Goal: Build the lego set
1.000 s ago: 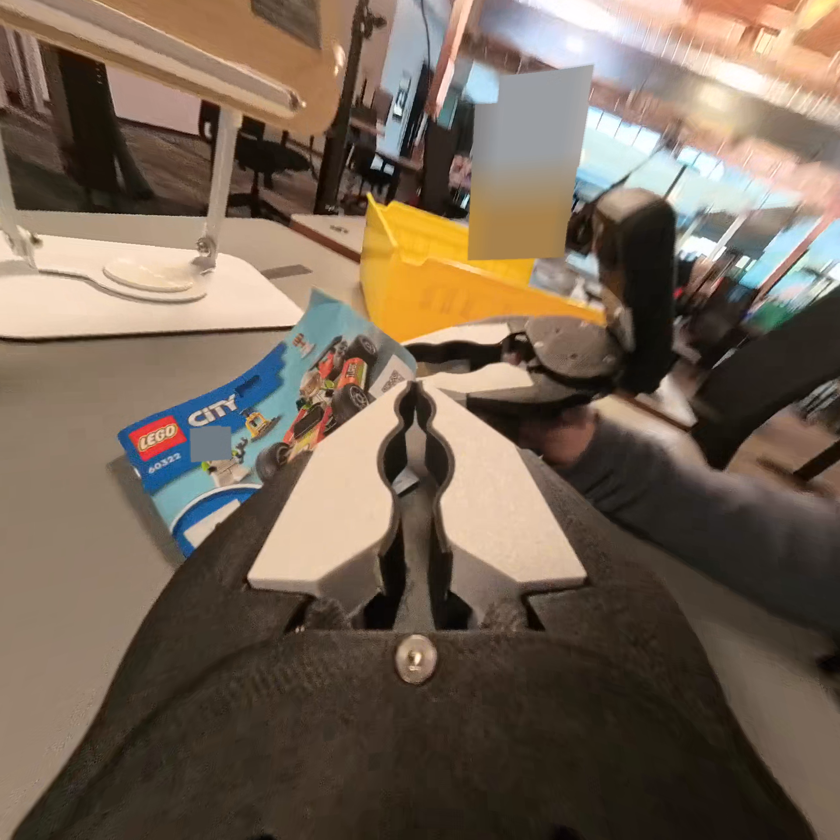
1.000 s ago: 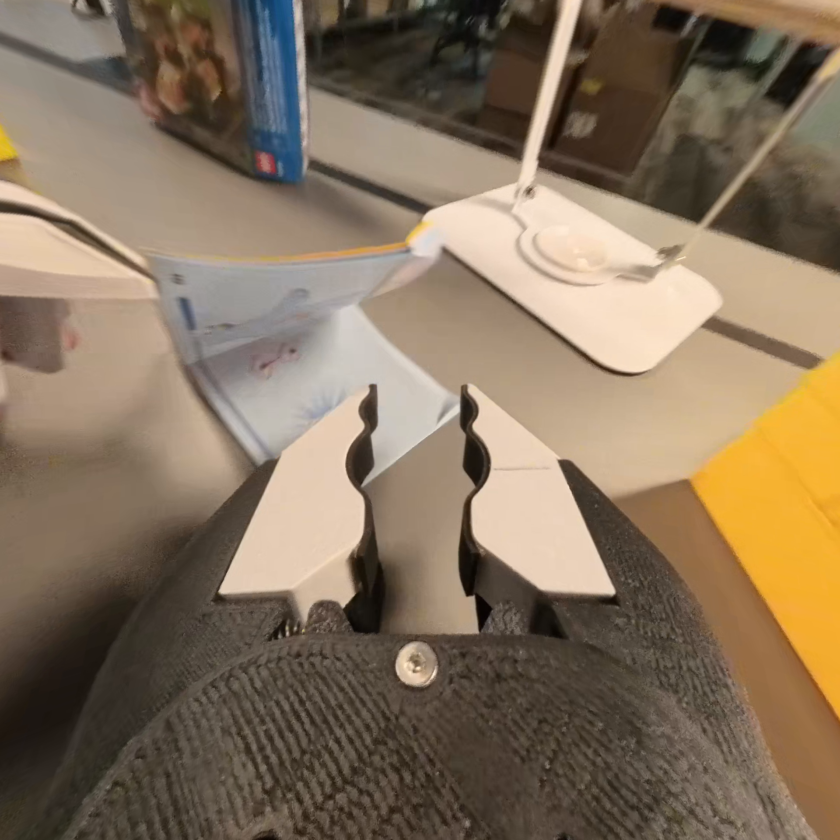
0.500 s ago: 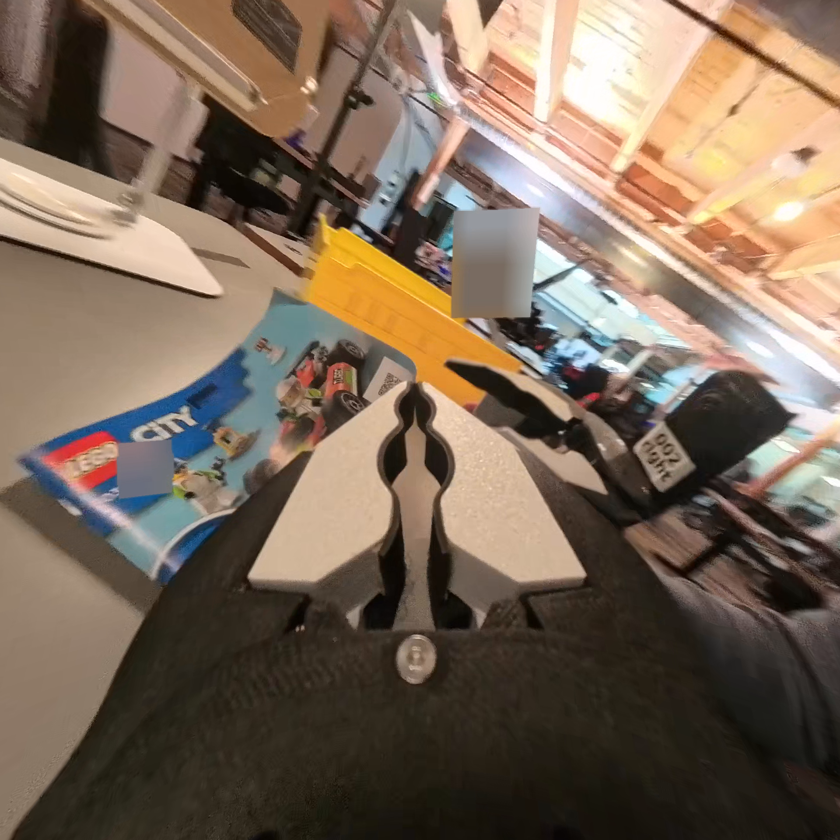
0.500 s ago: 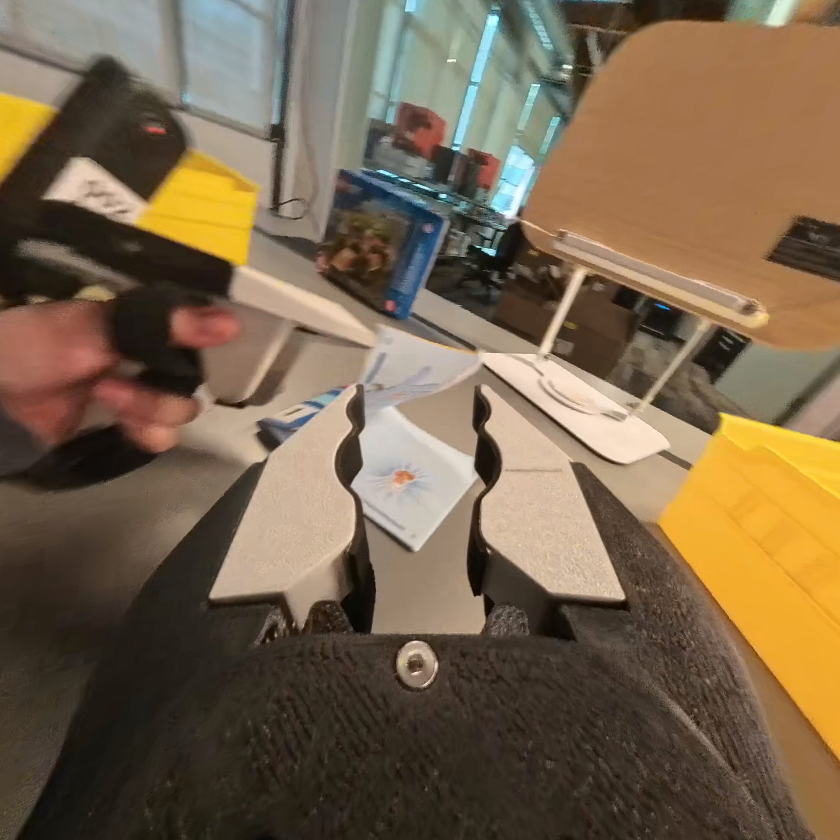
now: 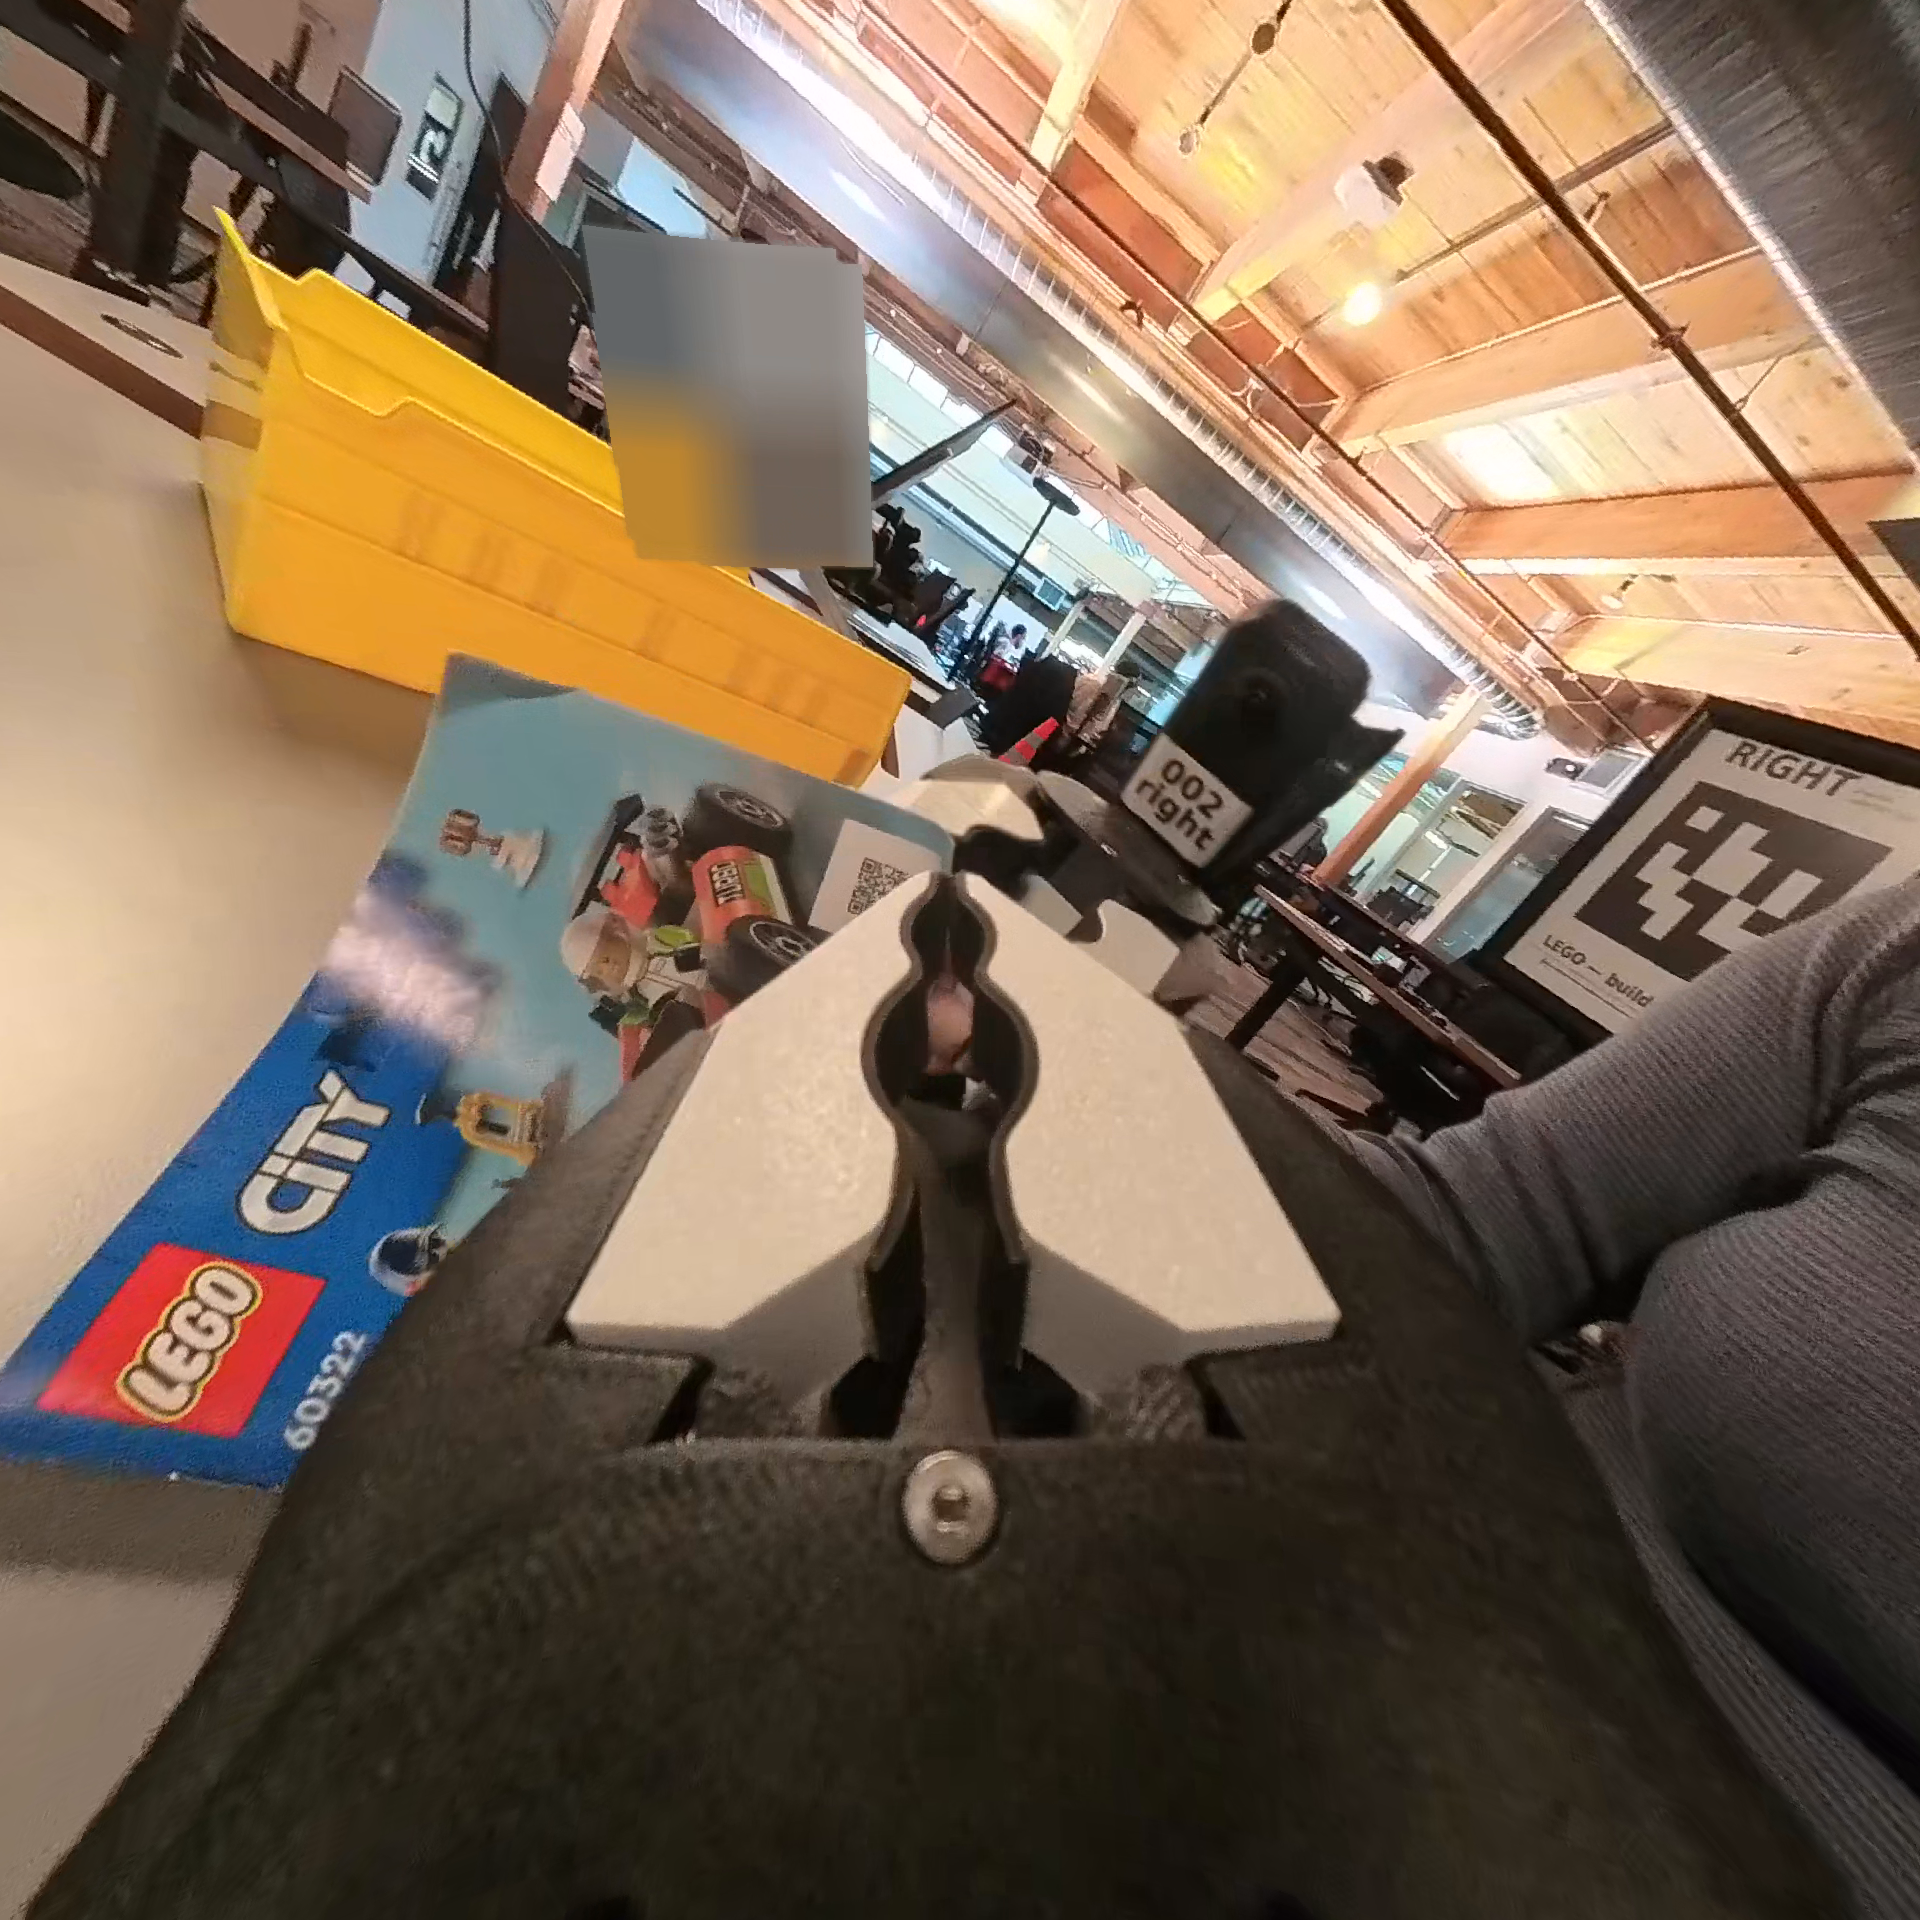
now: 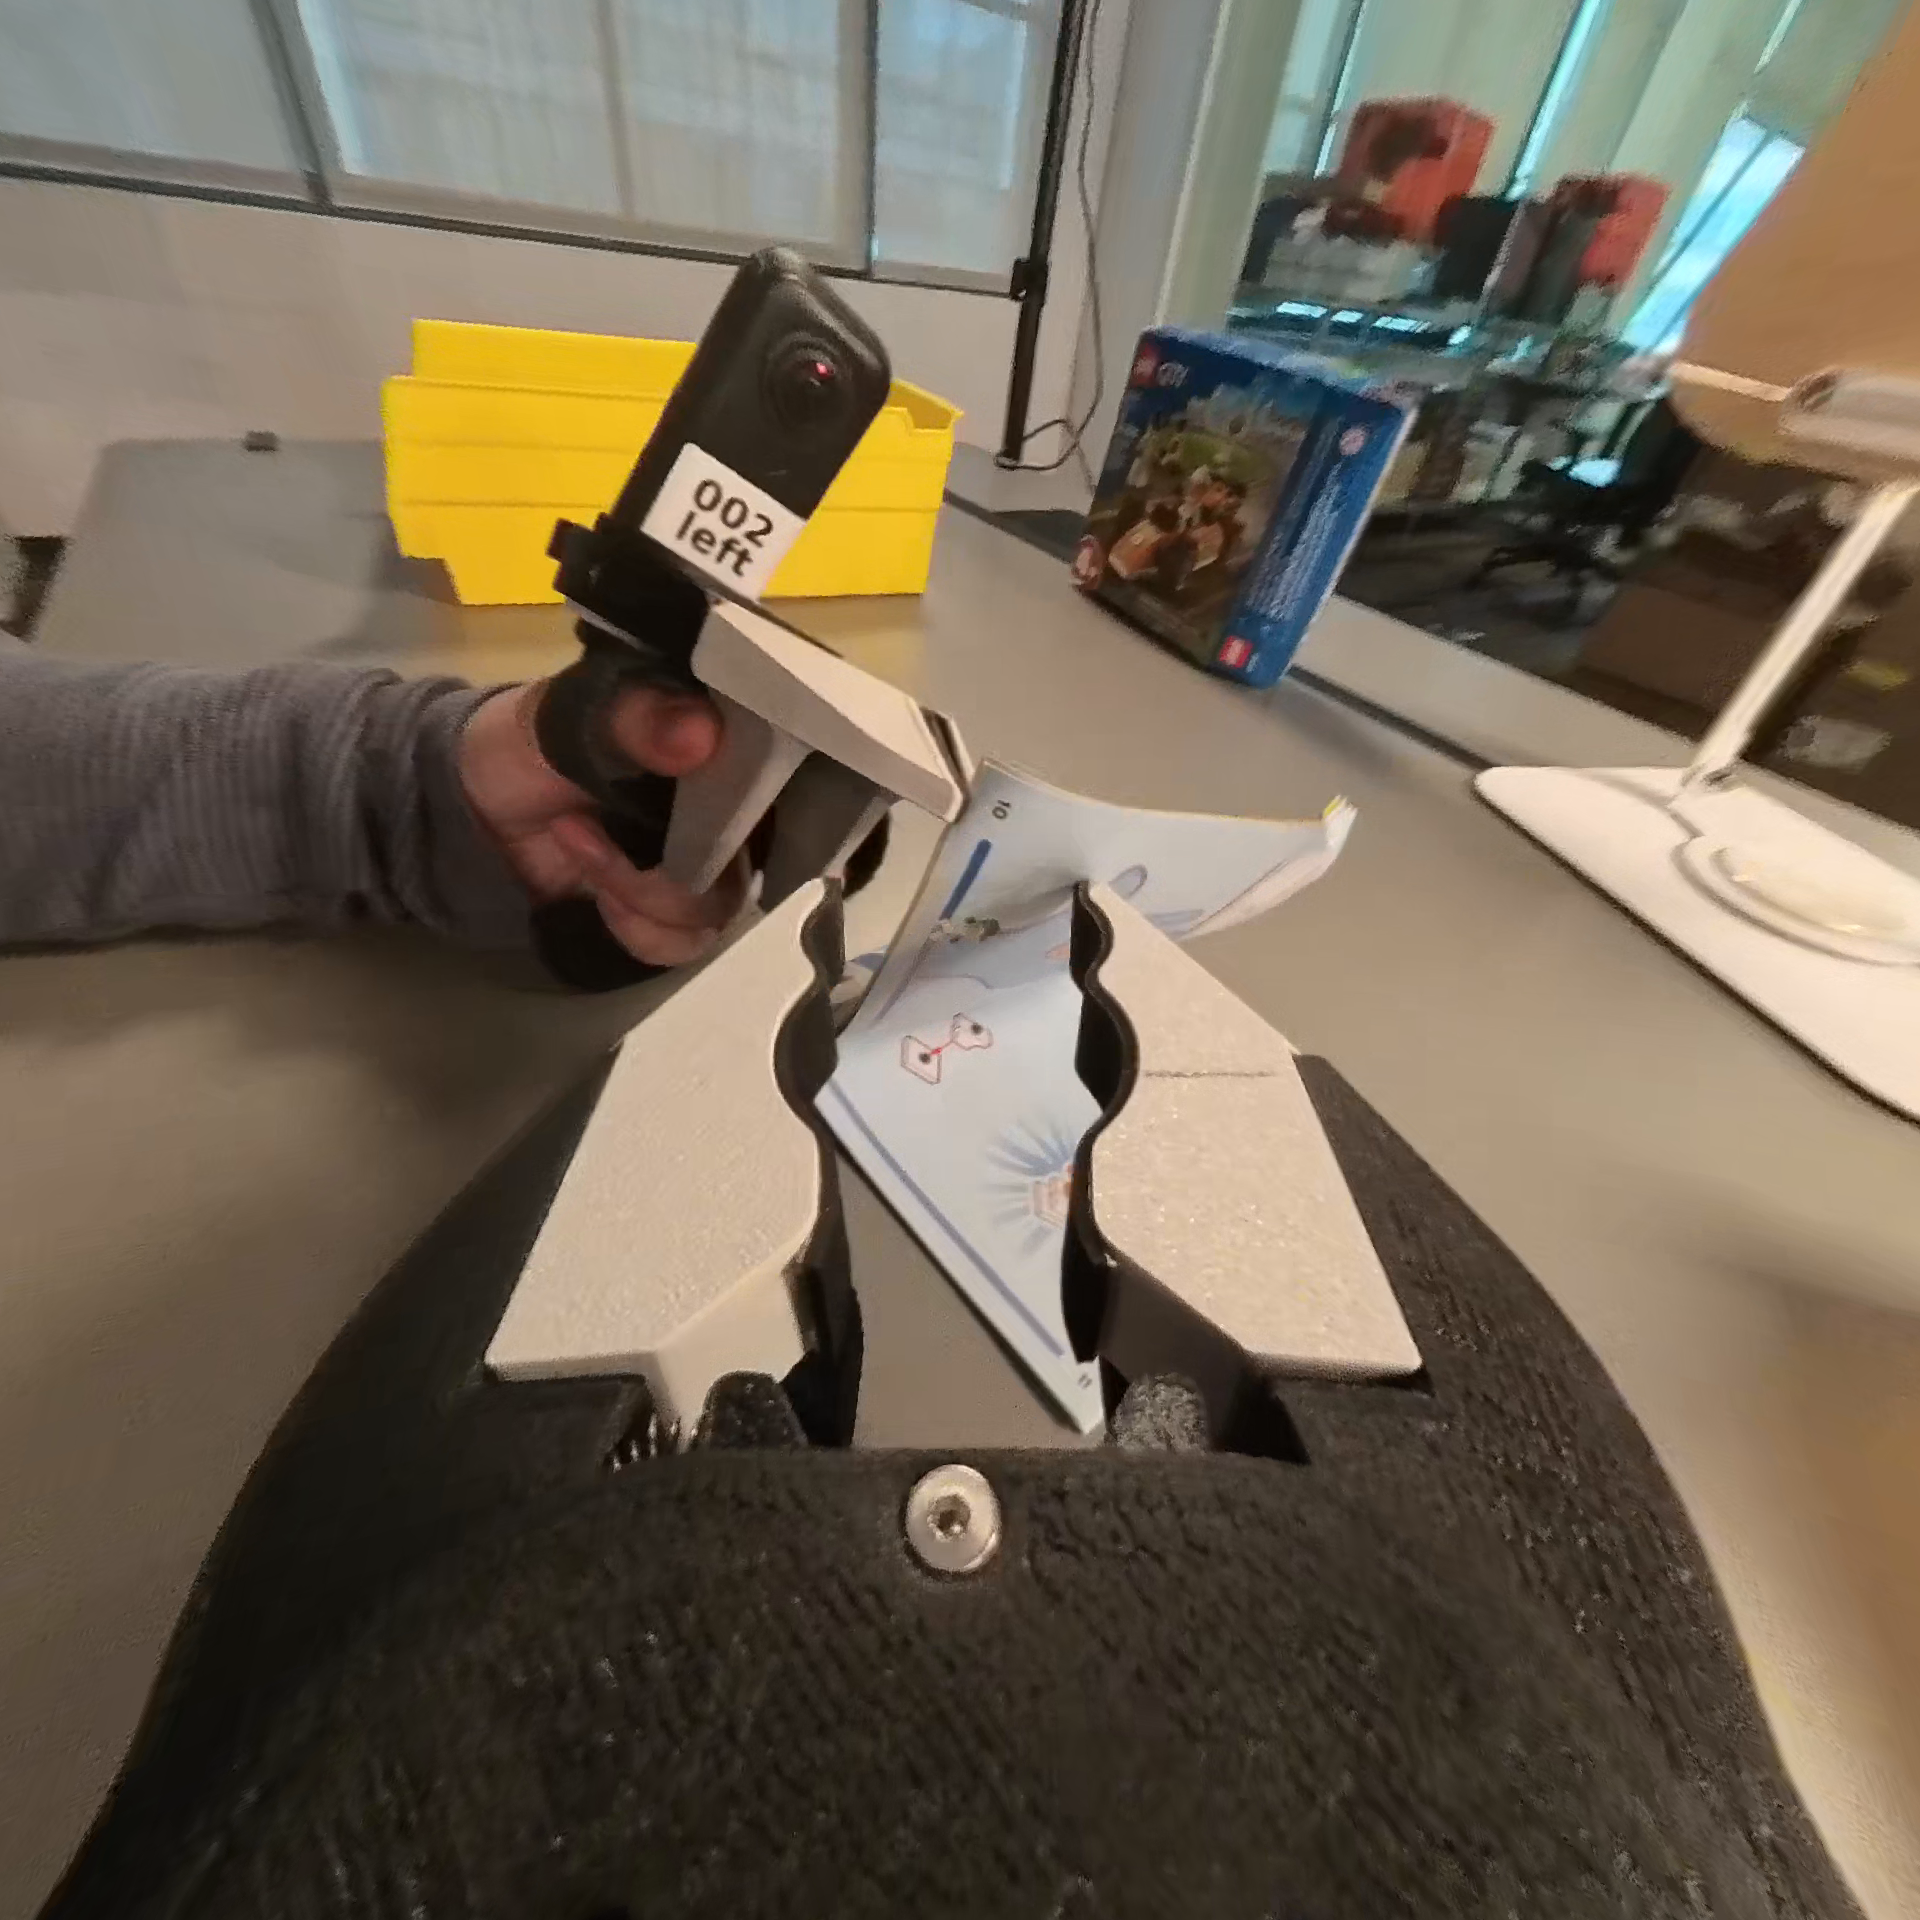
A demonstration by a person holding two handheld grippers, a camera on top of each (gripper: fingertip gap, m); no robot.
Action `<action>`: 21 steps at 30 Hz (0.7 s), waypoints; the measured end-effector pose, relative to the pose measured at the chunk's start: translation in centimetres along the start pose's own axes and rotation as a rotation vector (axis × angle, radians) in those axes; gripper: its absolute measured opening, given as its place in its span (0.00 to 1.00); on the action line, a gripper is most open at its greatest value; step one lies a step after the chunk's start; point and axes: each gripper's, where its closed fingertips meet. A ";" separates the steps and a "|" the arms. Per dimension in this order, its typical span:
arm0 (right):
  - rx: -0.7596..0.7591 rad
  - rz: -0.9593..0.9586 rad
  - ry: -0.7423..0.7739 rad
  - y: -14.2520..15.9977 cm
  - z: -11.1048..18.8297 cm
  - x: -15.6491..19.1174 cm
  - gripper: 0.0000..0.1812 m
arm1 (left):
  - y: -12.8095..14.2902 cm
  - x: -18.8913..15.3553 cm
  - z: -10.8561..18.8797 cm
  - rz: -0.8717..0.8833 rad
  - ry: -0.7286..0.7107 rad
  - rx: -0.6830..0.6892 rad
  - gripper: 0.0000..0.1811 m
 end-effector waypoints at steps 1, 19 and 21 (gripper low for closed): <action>0.009 -0.033 -0.034 0.2 0.0 0.1 0.23 | 0.1 -0.1 0.0 0.004 0.013 0.007 0.00; -0.248 -0.639 -0.493 -3.2 2.4 0.5 0.19 | 0.1 -3.1 1.1 0.127 0.312 0.025 0.00; -0.188 -0.638 -0.457 -2.2 1.8 0.3 0.19 | 0.2 -3.1 1.0 0.122 0.312 0.029 0.00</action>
Point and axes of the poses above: each gripper's, where its closed fingertips meet, z back along the fingers, y out of its underside, x = y × z across the jaws, and after that the axes turned 5 degrees about x, right-handed
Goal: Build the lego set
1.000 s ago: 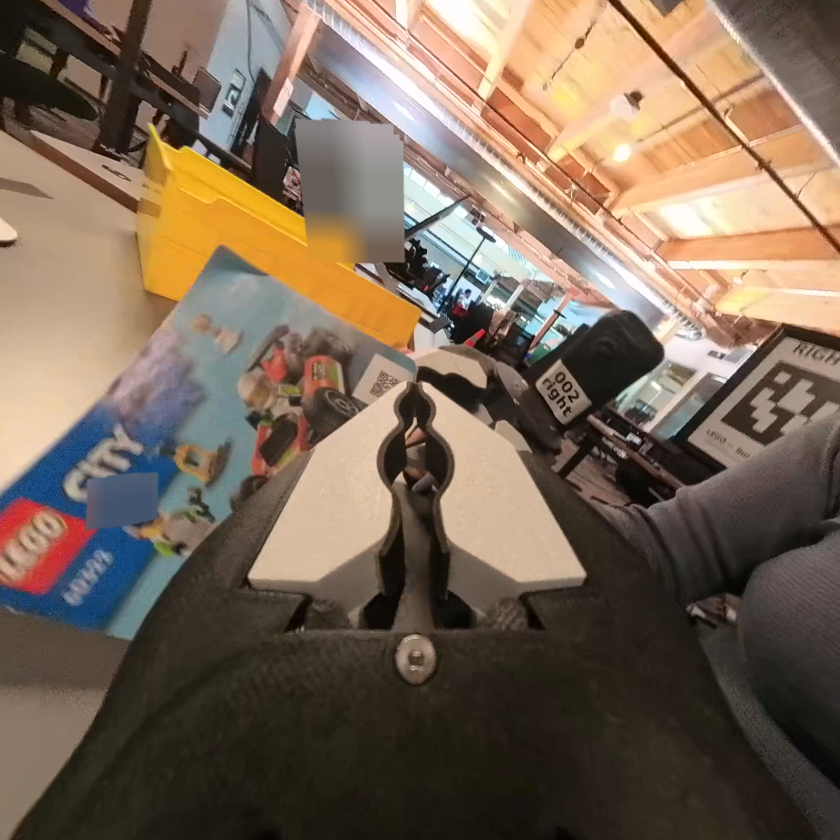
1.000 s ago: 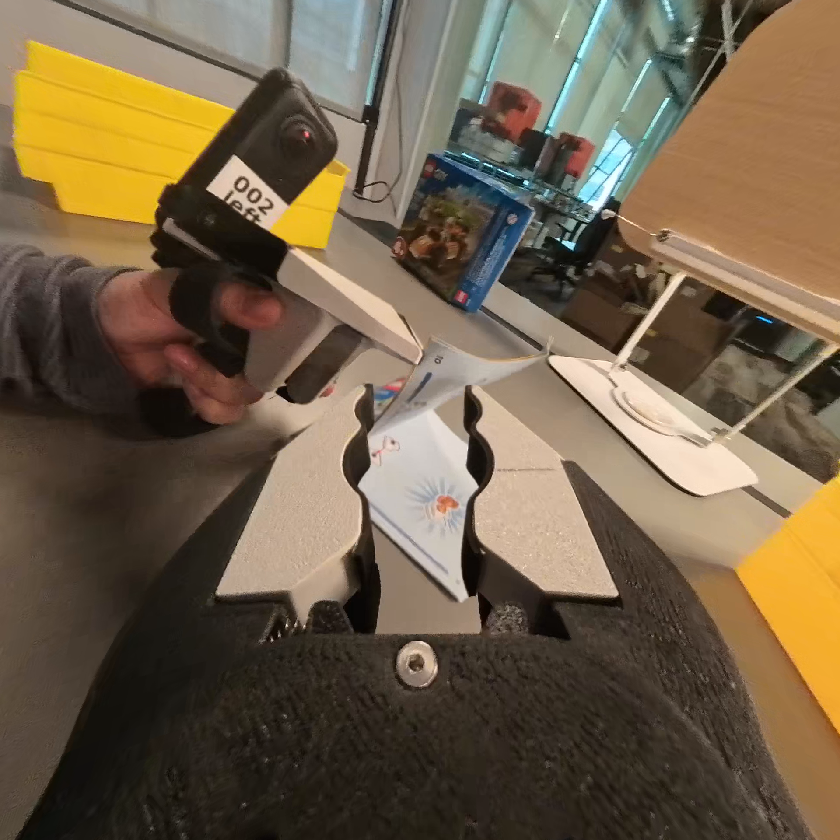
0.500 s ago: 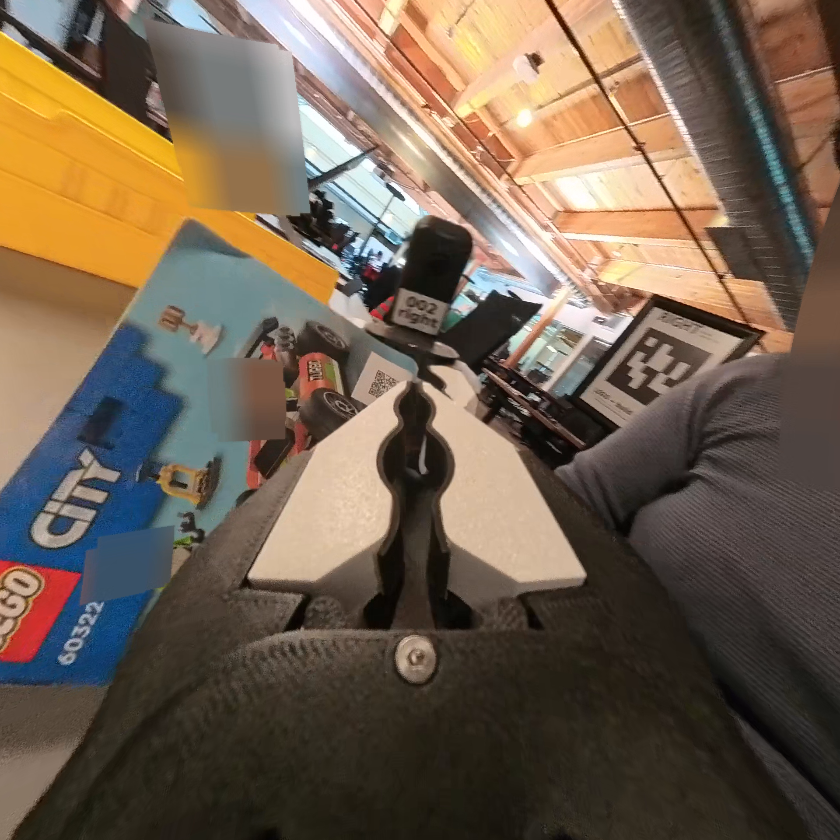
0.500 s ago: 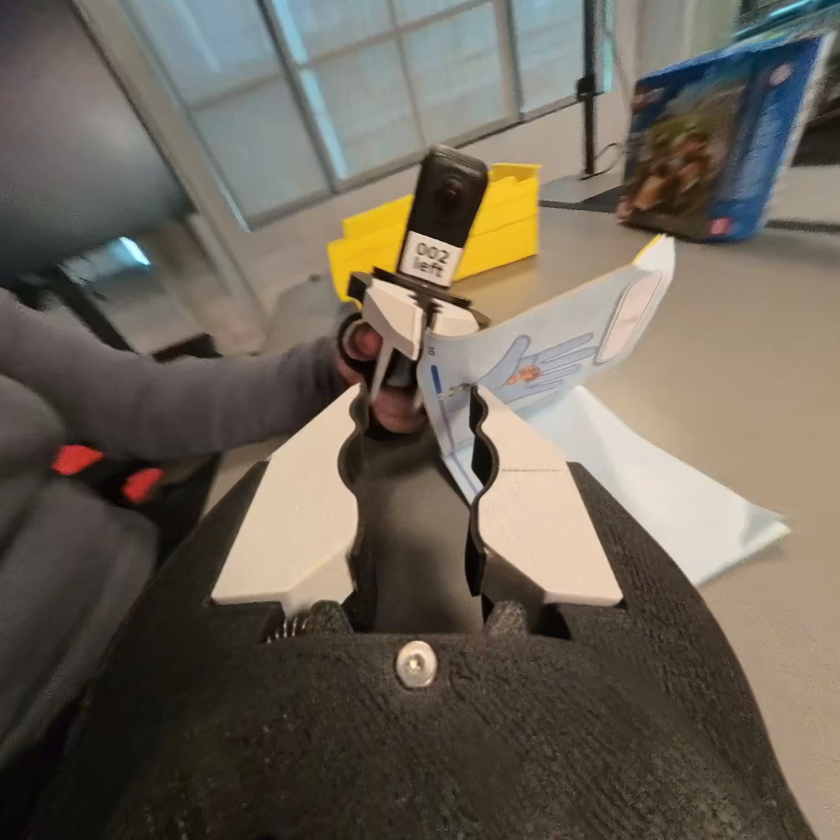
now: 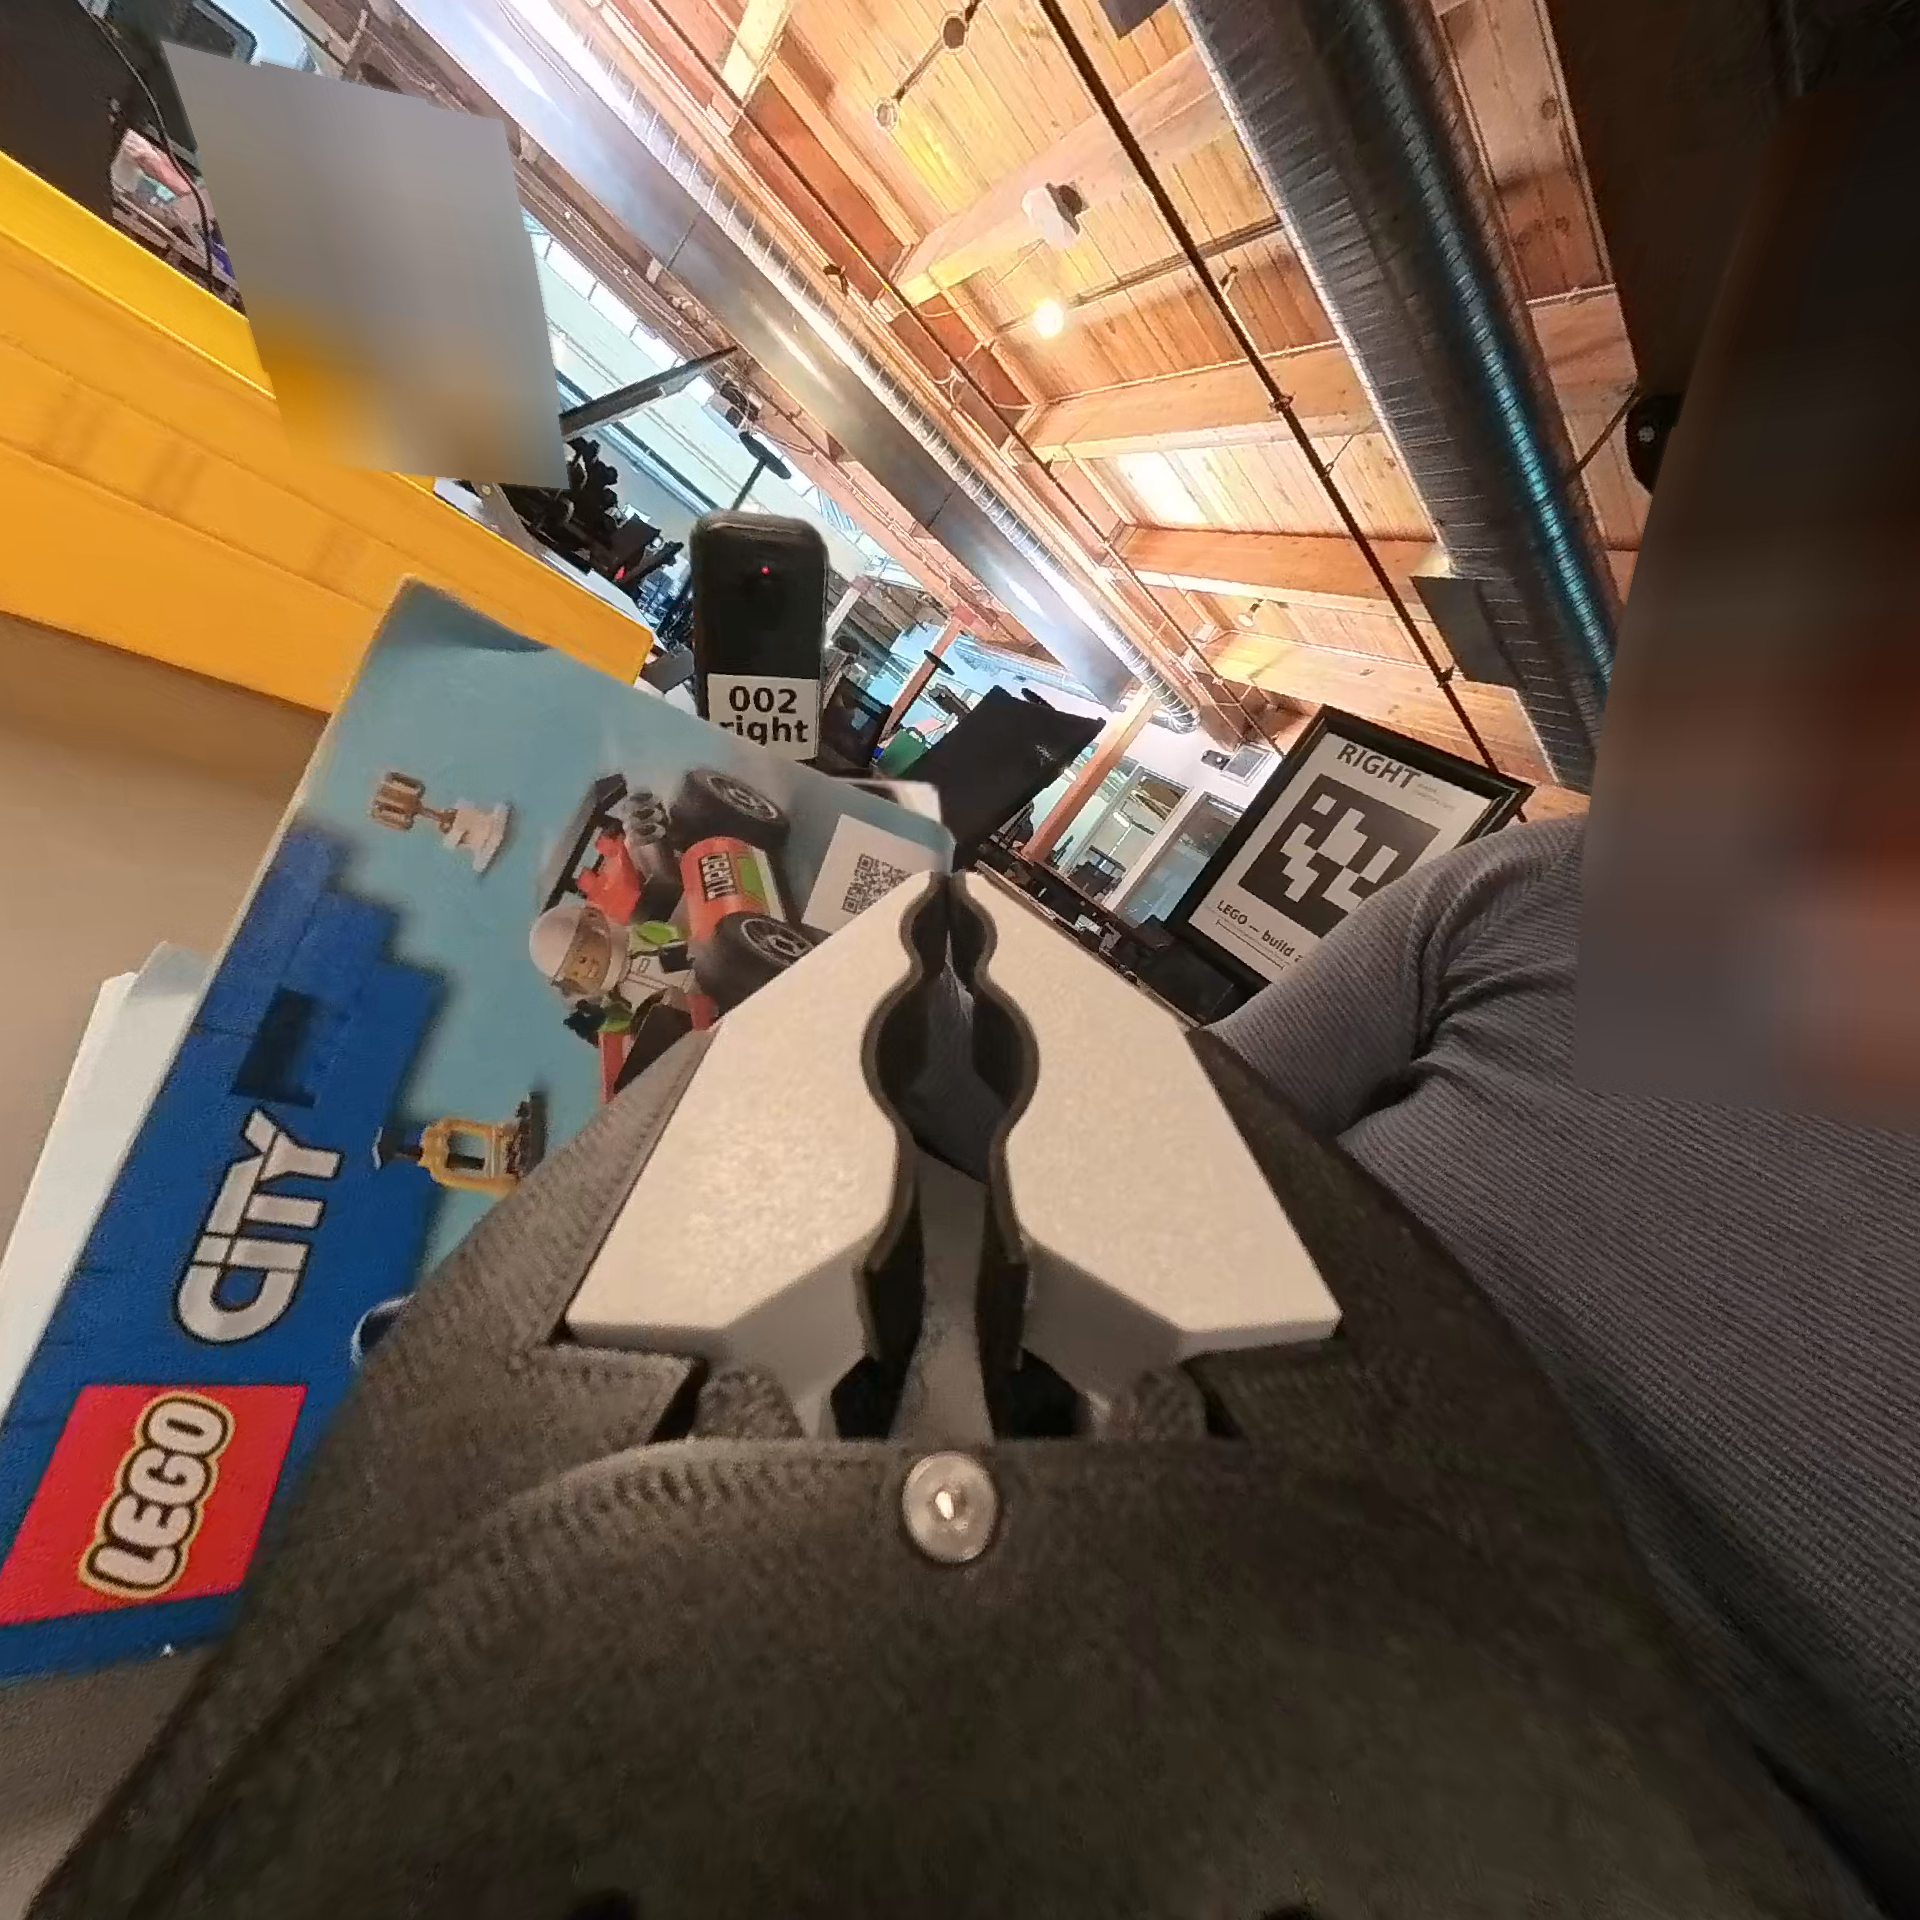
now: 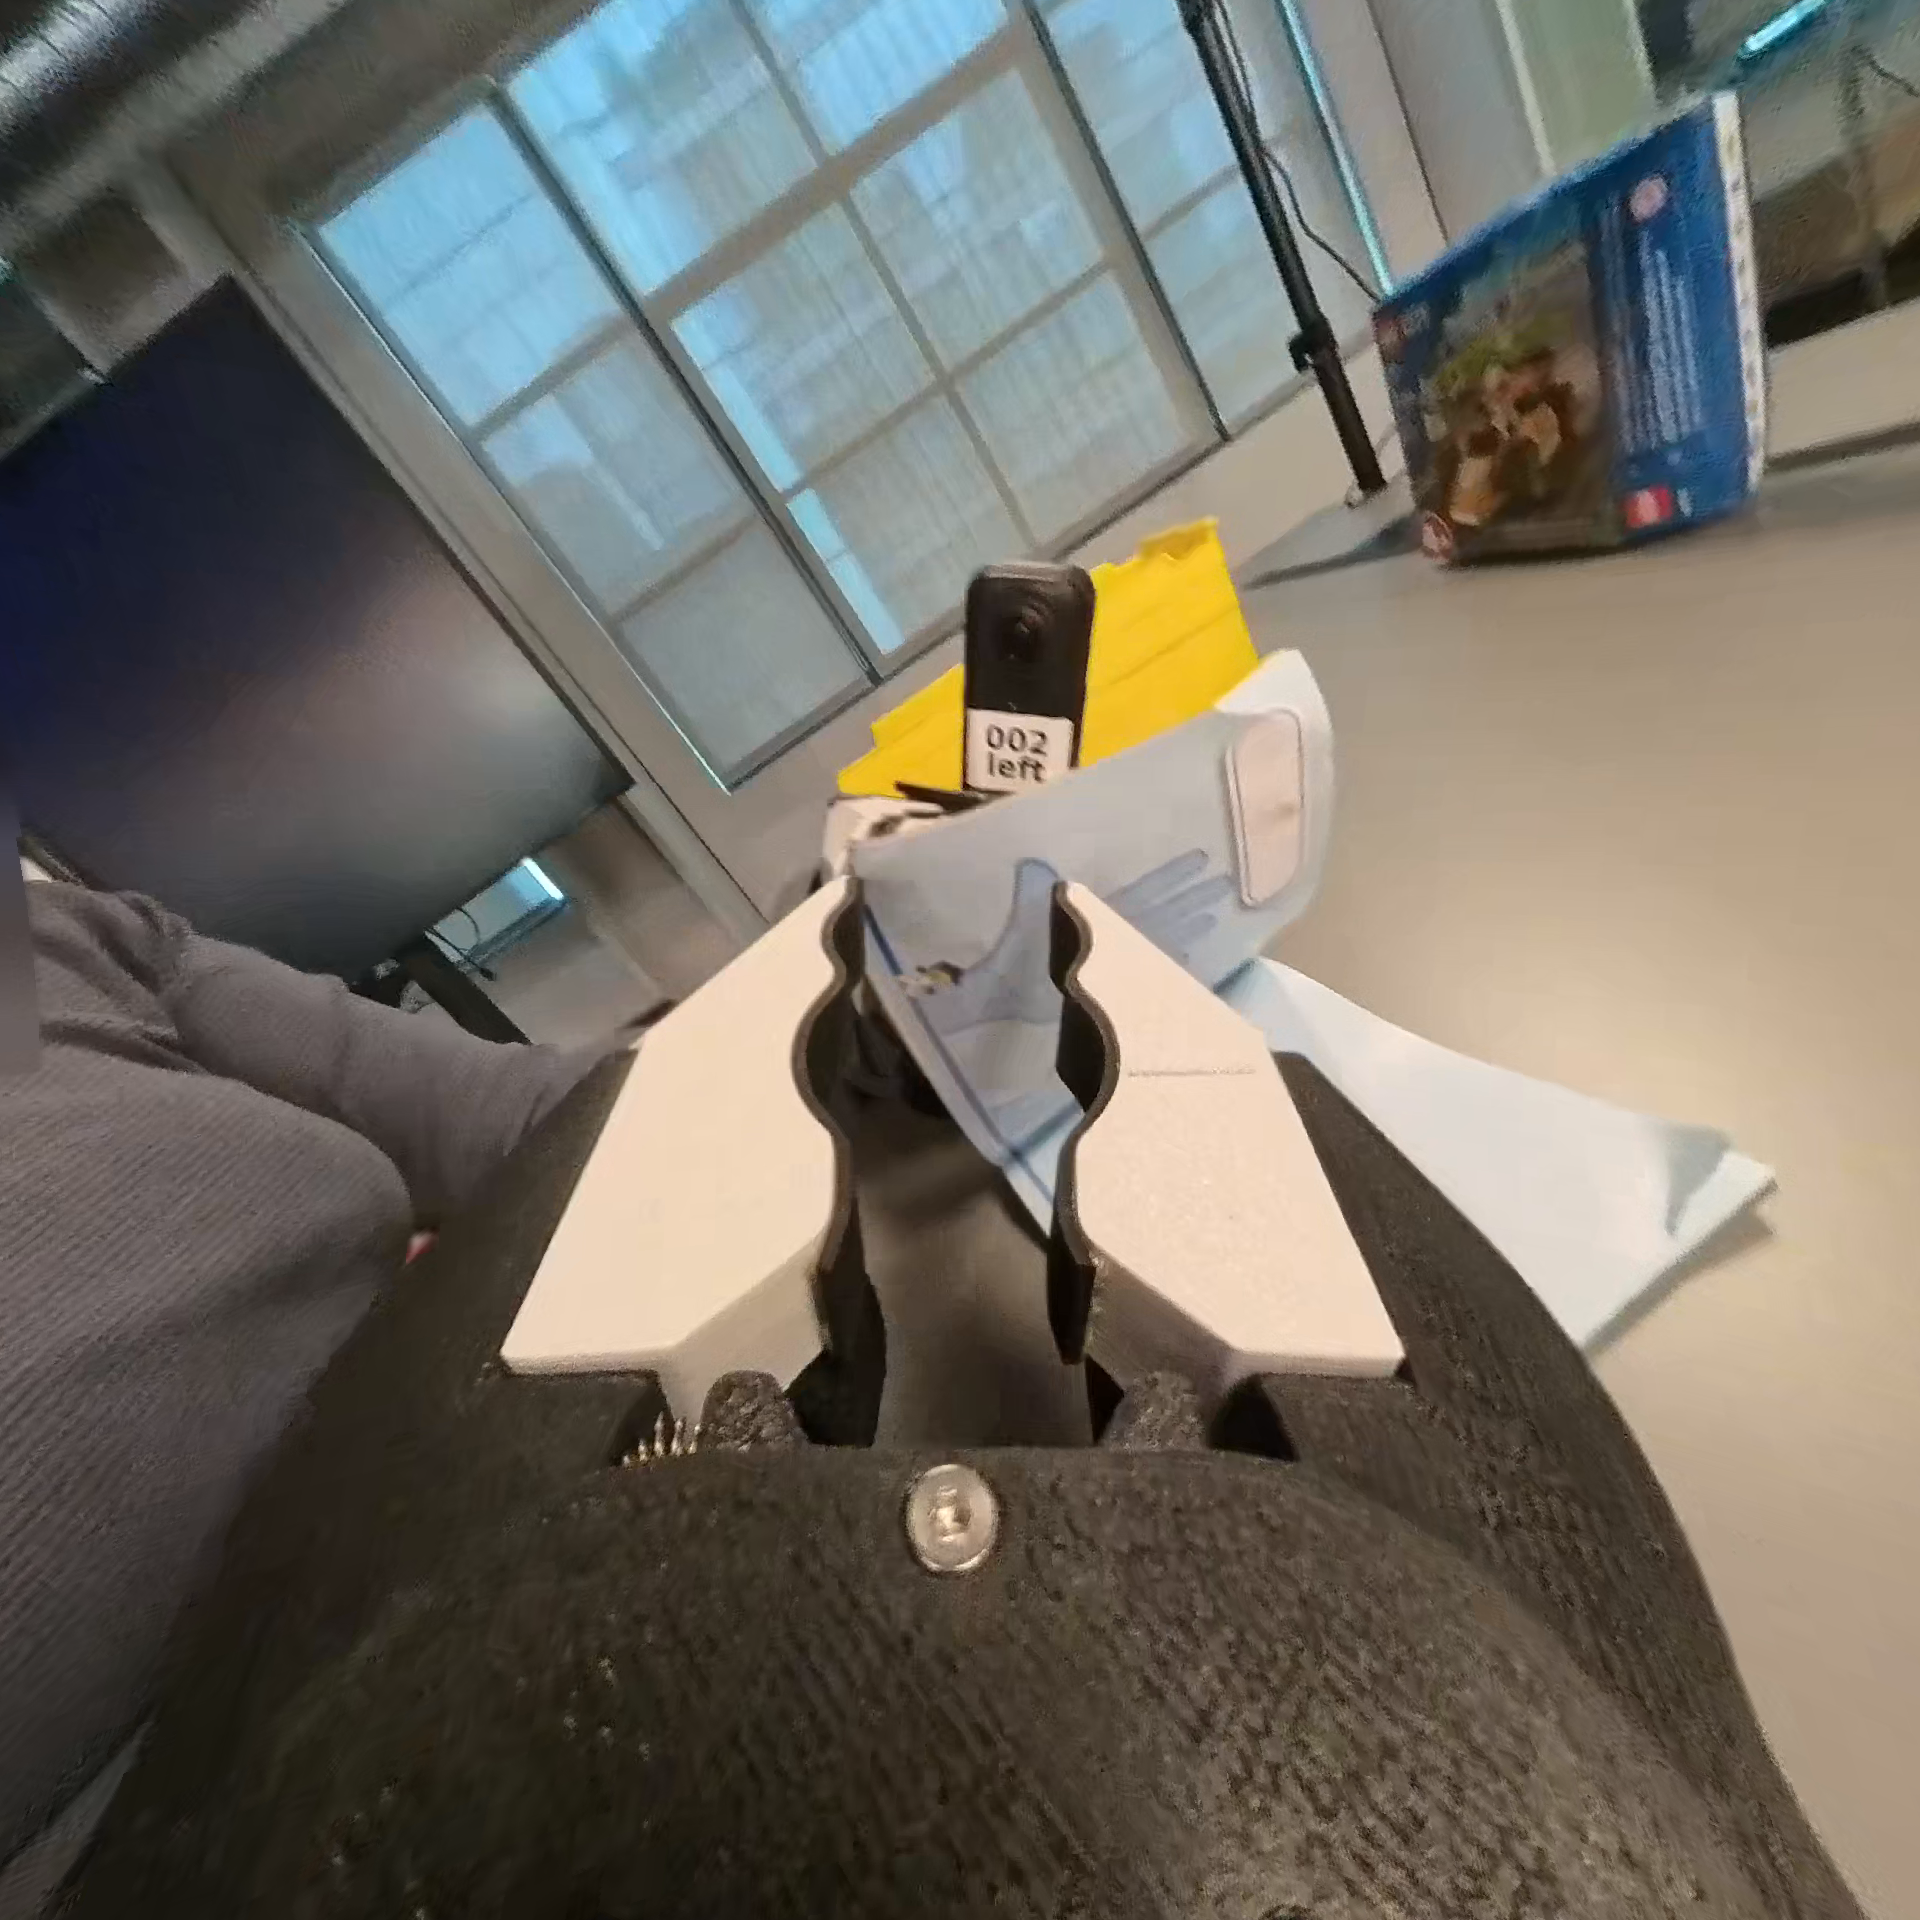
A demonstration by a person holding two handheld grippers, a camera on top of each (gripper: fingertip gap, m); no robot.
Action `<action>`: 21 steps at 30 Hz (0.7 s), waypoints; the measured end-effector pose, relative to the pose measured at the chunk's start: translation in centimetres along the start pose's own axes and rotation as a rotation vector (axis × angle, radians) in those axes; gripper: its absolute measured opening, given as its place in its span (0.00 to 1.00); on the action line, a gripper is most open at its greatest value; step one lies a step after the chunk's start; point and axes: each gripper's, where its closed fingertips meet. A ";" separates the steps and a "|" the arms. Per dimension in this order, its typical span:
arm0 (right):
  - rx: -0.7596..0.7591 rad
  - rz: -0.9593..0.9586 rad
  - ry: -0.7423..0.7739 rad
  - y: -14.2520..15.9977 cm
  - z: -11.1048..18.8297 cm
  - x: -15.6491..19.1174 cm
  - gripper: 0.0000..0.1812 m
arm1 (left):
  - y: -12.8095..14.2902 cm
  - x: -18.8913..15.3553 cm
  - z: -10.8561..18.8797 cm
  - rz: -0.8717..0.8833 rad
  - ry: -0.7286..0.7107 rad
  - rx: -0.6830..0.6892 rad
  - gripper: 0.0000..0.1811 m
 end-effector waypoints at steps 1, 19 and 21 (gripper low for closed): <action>0.023 0.011 0.016 0.3 -0.1 -0.1 0.19 | 0.0 0.0 0.0 -0.002 -0.001 0.000 0.00; 0.046 -0.009 0.045 0.5 0.1 -0.5 0.24 | 1.0 0.8 -0.7 -0.049 -0.086 0.066 0.00; 0.050 -0.010 0.042 0.5 0.1 -0.5 0.24 | 1.0 0.6 -0.7 -0.055 -0.077 0.064 0.00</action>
Point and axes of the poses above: each gripper's, where its closed fingertips meet, z back along the fingers, y out of its underside, x = y × z across the jaws, and after that the axes turned 5 degrees about x, right-handed
